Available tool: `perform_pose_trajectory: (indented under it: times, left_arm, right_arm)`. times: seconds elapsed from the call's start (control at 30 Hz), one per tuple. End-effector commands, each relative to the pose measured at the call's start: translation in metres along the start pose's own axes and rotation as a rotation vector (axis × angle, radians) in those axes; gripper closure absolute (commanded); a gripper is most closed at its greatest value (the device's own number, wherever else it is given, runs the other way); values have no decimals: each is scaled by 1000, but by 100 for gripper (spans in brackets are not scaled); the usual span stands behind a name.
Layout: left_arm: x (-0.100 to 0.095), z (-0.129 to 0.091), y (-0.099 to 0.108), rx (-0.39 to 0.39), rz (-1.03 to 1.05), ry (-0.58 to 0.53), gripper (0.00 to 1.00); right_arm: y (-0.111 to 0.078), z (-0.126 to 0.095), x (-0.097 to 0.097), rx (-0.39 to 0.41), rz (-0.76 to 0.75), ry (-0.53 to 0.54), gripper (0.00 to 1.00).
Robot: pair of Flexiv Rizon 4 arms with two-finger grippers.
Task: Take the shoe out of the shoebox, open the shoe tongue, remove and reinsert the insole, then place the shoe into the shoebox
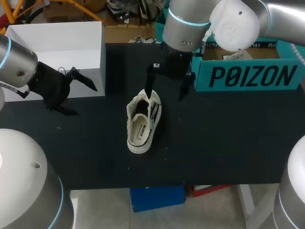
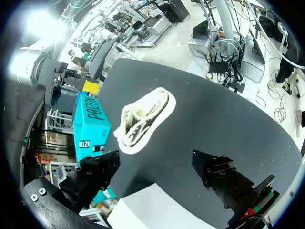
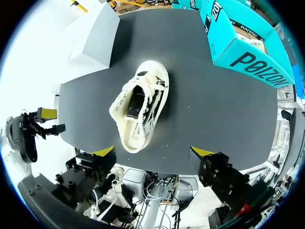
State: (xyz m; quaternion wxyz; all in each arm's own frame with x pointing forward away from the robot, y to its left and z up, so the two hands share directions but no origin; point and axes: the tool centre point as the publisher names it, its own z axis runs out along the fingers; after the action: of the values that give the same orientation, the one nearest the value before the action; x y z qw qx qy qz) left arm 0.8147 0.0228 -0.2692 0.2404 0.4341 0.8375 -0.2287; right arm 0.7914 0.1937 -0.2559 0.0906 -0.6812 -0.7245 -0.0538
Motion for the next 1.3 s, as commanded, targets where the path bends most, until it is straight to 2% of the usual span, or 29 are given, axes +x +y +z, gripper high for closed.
perform_pose_trajectory:
  times: [0.03, 0.17, 0.4, 0.57, 0.97, 1.3]
  left_arm:
    - [1, -1, -1, -2, 2, 1, 0]
    - [1, -1, -1, -2, 2, 1, 0]
    - [1, -1, -1, -2, 2, 1, 0]
    - [1, -1, -1, -2, 2, 1, 0]
    - [1, -1, -1, -2, 2, 1, 0]
    - [1, -1, -1, -2, 2, 1, 0]
  right_arm:
    - [0, 0, 0, -1, 1, 2, 0]
    - [3, -1, 4, 20, -21, -58, 0]
    - [13, 15, 12, 64, -54, -191, 0]
    - [15, 27, 16, 75, -62, -242, 0]
    - [16, 51, 21, 48, -56, -258, 0]
    - [21, 61, 14, 21, -58, -250, 0]
